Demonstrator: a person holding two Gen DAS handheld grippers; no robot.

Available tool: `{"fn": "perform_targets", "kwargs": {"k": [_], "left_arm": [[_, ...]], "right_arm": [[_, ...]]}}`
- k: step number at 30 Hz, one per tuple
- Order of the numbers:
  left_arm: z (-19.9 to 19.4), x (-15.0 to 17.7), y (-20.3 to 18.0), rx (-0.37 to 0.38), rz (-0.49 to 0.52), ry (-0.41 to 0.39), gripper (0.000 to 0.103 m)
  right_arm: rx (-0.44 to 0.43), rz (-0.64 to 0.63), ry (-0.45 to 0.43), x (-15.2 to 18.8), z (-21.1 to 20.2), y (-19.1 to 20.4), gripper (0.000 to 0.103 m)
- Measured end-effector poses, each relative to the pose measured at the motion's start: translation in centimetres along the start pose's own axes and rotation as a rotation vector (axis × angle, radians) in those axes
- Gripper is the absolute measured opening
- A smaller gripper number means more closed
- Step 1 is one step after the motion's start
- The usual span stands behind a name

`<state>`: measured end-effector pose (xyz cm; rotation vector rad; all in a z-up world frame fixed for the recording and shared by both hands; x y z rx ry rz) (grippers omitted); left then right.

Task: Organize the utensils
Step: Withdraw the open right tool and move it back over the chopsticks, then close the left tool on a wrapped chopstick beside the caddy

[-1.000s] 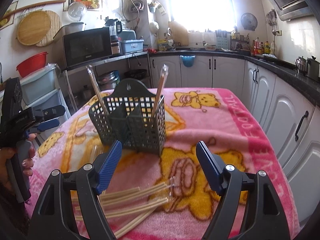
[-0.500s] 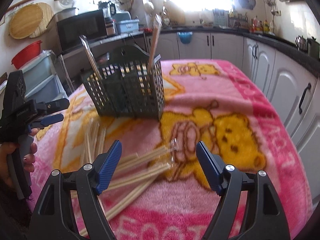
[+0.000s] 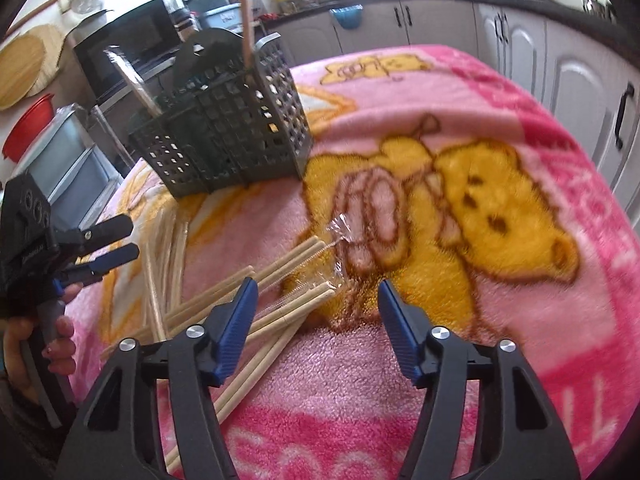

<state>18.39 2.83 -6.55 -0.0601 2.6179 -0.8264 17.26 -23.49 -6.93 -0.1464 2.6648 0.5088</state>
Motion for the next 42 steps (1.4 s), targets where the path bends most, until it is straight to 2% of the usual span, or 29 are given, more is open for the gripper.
{"fn": "perform_targets", "kwargs": {"k": [5, 8, 13, 22, 25, 27, 32, 42], "left_arm": [[1.0, 0.0, -0.1, -0.002, 0.005, 0.033, 0.063], [1.4, -0.3, -0.3, -0.007, 0.005, 0.039, 0.059], [1.0, -0.4, -0.5, -0.046, 0.011, 0.023, 0.049], [1.1, -1.0, -0.5, -0.049, 0.028, 0.030, 0.034], [1.4, -1.3, -0.5, -0.047, 0.031, 0.034, 0.025], [1.4, -1.4, -0.6, -0.048, 0.040, 0.035, 0.013], [0.6, -1.6, -1.2, -0.032, 0.058, 0.018, 0.004], [-4.5, -2.0, -3.0, 0.020, 0.112, -0.093, 0.002]], "right_arm": [[-0.013, 0.044, 0.016, -0.6, 0.8, -0.5, 0.047], [-0.005, 0.054, 0.021, -1.0, 1.0, -0.8, 0.039], [-0.016, 0.056, 0.025, -1.2, 1.1, -1.3, 0.012], [-0.044, 0.076, -0.018, -1.1, 0.1, -1.8, 0.007], [-0.044, 0.074, -0.044, -1.2, -0.7, -1.9, 0.007], [-0.045, 0.071, -0.060, -1.3, -1.3, -1.9, 0.007], [-0.068, 0.035, -0.131, -1.8, -3.4, -1.3, 0.007], [-0.103, -0.097, -0.240, -2.8, -7.5, 2.5, 0.007]]}}
Point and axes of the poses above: each gripper's, at about its wrist camera, not at the fingertips, and z roughly the way its jaws point, y to its left, x to its underside, the point moved 1 cm from there along z, roughly the way its jaws point, and after that the axes turned 12 degrees about y, right-handed, at the moved point
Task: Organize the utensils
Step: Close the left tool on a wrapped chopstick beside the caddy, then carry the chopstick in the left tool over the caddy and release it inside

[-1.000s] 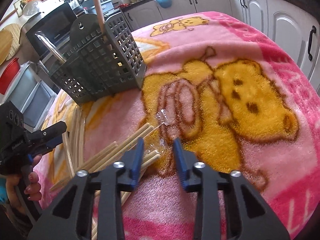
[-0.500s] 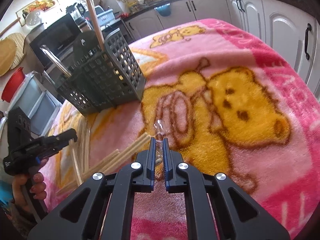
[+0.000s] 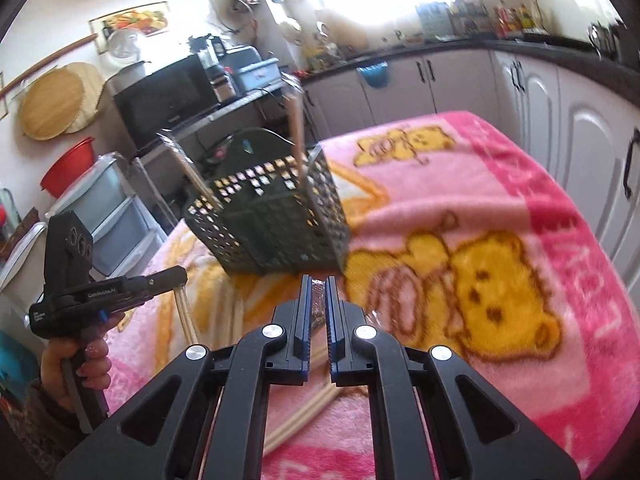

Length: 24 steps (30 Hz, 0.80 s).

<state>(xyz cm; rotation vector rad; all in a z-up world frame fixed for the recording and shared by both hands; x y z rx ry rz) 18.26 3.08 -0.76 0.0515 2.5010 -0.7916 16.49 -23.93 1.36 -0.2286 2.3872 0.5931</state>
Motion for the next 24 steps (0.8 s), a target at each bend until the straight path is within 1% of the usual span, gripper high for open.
{"fn": "perform_targets", "kwargs": {"k": [9, 12, 18, 24], "left_arm": [[-5.0, -0.2, -2.6, 0.035, 0.068, -0.113, 0.002], [-6.4, -0.3, -3.6, 0.025, 0.099, -0.155, 0.002], [-8.3, -0.7, -4.9, 0.036, 0.130, -0.210, 0.002], [-9.6, -1.4, -5.7, 0.057, 0.148, -0.253, 0.001]], "right_arm": [[-0.046, -0.104, -0.055, -1.6, -2.3, 3.6, 0.006], [-0.062, -0.147, -0.071, -2.2, -2.9, 5.0, 0.006], [-0.101, -0.219, -0.093, -3.2, -3.6, 7.6, 0.006], [-0.123, -0.271, -0.127, -4.3, -4.4, 9.5, 0.006]]}}
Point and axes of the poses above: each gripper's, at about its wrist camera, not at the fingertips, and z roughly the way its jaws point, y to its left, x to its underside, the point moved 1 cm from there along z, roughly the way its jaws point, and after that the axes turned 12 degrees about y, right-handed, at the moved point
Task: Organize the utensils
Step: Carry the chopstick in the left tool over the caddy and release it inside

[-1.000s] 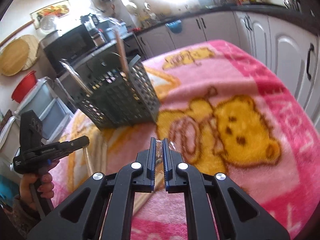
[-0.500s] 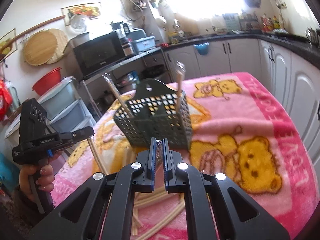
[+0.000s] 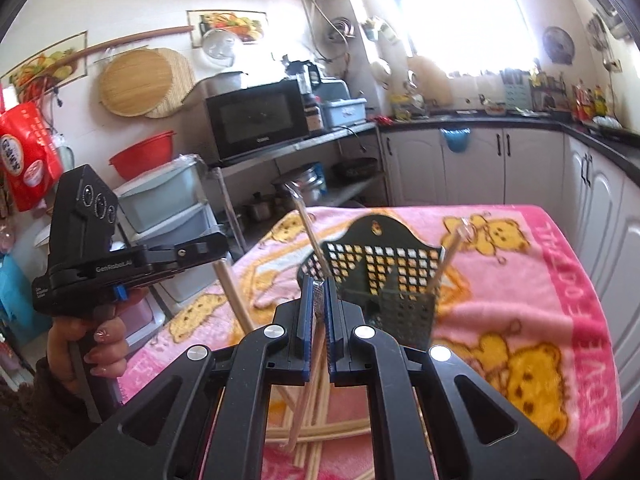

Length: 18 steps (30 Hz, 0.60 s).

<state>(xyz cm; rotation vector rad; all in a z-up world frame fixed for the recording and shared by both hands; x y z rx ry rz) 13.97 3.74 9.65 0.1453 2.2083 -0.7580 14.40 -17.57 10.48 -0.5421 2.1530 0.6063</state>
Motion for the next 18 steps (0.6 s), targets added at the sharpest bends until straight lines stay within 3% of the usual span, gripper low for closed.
{"fn": "perform_targets", "kwargs": {"k": [18], "left_arm": [[-2.0, -4.6, -2.7, 0.024, 0.075, -0.116, 0.001]], "right_arm": [[0.021, -0.089, -0.127, -4.8, -2.5, 0.9, 0.005]]}}
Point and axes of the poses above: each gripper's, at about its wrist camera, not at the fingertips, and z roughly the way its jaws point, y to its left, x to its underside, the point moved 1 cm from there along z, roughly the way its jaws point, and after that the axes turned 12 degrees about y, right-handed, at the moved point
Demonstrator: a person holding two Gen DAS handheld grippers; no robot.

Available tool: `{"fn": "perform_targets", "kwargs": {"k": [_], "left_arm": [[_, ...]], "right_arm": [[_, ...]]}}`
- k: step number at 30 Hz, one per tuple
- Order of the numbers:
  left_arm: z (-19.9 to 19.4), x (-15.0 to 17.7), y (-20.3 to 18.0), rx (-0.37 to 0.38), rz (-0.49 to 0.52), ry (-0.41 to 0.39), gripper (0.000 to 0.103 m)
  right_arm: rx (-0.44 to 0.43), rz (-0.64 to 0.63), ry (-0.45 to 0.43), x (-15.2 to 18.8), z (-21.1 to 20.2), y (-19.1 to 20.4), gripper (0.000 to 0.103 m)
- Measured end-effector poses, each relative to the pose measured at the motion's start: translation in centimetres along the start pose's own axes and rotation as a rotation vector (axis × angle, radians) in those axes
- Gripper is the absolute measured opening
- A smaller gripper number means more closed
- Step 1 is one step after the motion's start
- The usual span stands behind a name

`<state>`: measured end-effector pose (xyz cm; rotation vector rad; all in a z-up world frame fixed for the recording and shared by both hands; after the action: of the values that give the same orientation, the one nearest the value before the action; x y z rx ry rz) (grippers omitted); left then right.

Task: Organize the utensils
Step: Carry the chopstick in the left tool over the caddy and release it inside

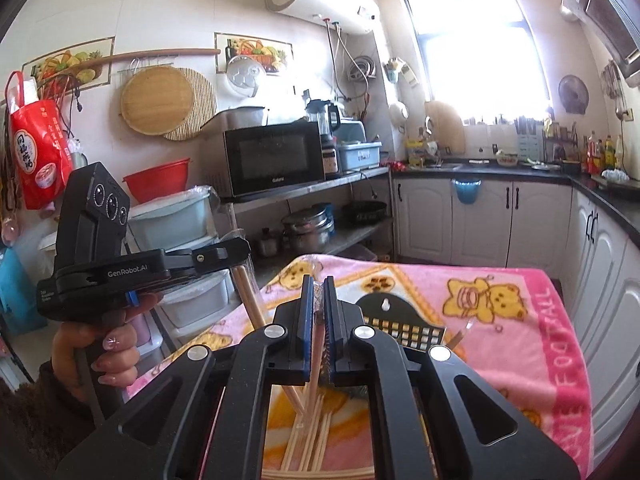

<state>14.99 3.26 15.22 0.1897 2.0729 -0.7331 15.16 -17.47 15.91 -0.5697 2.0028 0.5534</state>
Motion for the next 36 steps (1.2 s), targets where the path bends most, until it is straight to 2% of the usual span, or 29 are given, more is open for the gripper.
{"fn": "perform_targets", "kwargs": {"k": [19, 28, 36], "left_arm": [[0.7, -6.5, -1.2, -0.019, 0.021, -0.122, 0.001], [2.3, -7.2, -1.2, -0.029, 0.019, -0.132, 0.001], [4.2, -7.0, -0.6, -0.021, 0.008, -0.128, 0.001]], "right_arm": [[0.128, -0.019, -0.150, -5.7, -1.3, -2.9, 0.005], [0.194, -0.026, -0.191, -7.0, -1.1, -4.5, 0.005], [0.213, 0.020, -0.168, -6.5, 0.8, -6.3, 0.005]]}}
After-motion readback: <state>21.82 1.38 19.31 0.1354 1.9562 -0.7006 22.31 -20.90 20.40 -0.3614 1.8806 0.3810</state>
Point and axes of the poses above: each gripper's, at about its wrist camera, not at the fingertips, and z roughly the way its jaws point, y to its left, x to its underside, the point moved 1 cm from there along z, roughly the way its jaws point, and after that the axes turned 12 degrees about y, right-handed, at the moved point
